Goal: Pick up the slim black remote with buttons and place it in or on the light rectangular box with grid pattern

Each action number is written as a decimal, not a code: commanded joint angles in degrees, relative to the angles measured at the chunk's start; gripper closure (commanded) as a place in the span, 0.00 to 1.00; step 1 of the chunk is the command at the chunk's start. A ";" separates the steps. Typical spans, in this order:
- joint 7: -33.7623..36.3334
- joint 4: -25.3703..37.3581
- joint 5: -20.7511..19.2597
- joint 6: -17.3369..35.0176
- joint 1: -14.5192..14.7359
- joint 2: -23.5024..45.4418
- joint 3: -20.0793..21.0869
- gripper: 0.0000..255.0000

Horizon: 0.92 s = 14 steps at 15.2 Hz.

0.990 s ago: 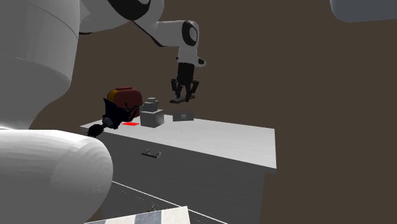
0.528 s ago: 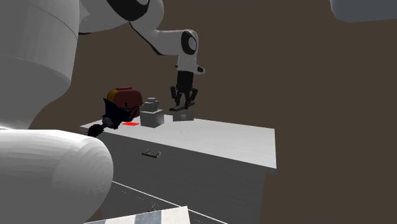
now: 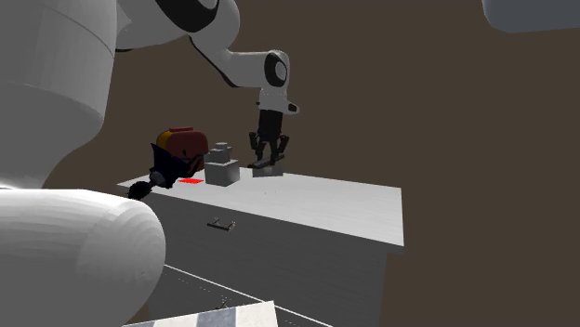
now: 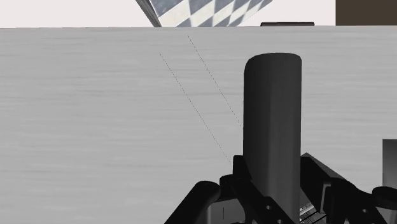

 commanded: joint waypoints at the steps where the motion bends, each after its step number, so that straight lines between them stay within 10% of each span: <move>1: 0.00 -0.02 0.00 0.02 0.00 -0.01 0.00 1.00; 2: 0.00 -0.02 0.00 0.02 0.00 -0.01 0.00 1.00; 3: 0.00 -0.02 0.00 0.02 0.00 -0.01 0.00 0.00; 14: 0.30 9.86 0.23 -8.07 -1.38 1.77 -0.10 0.00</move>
